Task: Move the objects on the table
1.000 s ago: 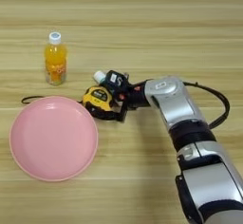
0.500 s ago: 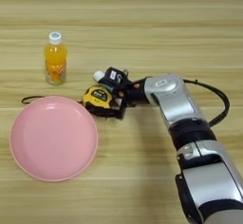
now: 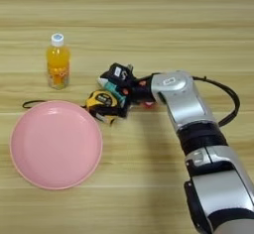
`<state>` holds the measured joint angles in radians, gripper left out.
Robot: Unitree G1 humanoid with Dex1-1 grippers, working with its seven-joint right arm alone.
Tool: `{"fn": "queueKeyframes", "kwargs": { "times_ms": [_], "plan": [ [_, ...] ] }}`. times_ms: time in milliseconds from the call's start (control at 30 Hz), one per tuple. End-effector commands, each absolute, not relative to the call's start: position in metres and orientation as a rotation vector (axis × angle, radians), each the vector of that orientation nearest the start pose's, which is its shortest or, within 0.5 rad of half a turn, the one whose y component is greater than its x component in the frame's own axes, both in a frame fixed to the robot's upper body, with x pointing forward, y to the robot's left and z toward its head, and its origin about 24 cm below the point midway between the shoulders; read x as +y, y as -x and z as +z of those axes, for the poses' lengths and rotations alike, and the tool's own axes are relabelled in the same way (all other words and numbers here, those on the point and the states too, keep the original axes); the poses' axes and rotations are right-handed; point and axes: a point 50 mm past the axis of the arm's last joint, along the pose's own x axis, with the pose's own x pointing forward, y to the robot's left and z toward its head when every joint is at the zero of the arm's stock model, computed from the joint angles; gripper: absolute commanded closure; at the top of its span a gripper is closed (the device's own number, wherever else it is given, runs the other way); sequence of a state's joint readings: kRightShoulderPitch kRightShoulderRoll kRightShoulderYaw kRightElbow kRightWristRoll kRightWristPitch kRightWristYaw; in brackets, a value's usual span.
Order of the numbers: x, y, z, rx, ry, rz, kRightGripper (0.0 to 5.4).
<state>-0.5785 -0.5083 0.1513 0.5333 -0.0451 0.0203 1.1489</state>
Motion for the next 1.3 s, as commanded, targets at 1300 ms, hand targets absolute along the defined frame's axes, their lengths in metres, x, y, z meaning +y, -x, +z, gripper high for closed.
{"fn": "queueKeyframes", "kwargs": {
  "times_ms": [1300],
  "plan": [
    [-0.145,-0.355,0.151,-0.033,0.338,0.951,0.05]
  ]
}}
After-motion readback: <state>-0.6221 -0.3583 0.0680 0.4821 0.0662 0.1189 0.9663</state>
